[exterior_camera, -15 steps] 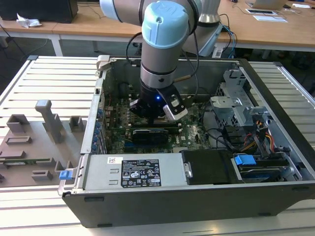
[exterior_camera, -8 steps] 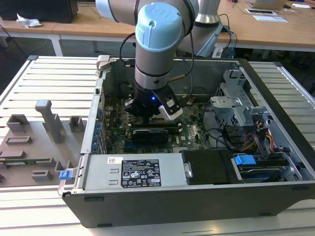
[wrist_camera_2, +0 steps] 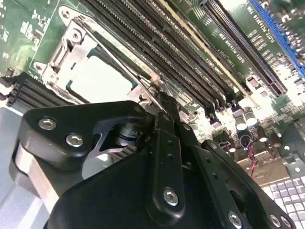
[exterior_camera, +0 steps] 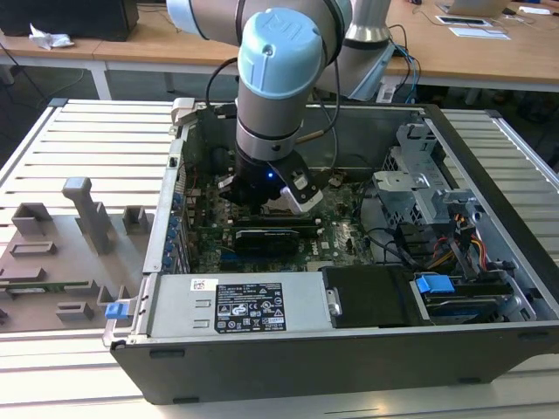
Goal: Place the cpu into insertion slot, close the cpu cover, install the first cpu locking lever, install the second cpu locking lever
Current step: 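Install the second cpu locking lever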
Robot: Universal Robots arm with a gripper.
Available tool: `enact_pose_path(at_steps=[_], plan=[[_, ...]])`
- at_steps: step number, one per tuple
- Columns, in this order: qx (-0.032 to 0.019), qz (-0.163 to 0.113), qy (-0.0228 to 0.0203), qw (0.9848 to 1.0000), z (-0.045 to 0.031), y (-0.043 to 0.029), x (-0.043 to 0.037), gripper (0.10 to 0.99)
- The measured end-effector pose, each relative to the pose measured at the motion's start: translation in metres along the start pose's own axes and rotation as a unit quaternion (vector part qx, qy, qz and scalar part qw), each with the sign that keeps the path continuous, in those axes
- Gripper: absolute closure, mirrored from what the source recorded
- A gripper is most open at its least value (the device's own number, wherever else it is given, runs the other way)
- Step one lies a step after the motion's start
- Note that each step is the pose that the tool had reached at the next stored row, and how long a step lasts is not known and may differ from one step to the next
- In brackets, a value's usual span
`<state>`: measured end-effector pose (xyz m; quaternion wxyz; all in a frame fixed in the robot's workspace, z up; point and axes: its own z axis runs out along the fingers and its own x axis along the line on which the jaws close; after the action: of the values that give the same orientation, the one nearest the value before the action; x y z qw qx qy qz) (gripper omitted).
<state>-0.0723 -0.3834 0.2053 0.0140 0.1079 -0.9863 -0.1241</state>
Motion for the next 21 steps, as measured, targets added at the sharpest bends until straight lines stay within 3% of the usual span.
enact_pose_path(at_steps=[3, 6, 10, 11, 13, 14, 15, 18, 21], plan=[[0.0, 0.0, 0.0001, 1.0, -0.014, 0.0037, -0.0001, 0.98], [0.0001, 0.0, 0.0001, 1.0, -0.0396, 0.0102, 0.0, 0.98], [0.0026, 0.0, 0.0006, 1.0, -0.0588, 0.0152, 0.0, 0.98], [0.0066, 0.0, 0.0014, 1.0, -0.0641, 0.0169, -0.0001, 0.98], [0.0316, 0.002, 0.0068, 0.9995, -0.0644, 0.018, -0.0003, 0.98], [0.0404, 0.002, 0.0087, 0.9991, -0.0643, 0.0183, -0.0003, 0.98], [0.0526, 0.003, 0.0113, 0.9985, -0.0642, 0.0188, -0.0005, 0.98], [0.053, 0.003, 0.0114, 0.9985, -0.0642, 0.0188, -0.0008, 0.98], [0.0547, 0.008, 0.0108, 0.9984, -0.0633, 0.0164, -0.0104, 0.98]])
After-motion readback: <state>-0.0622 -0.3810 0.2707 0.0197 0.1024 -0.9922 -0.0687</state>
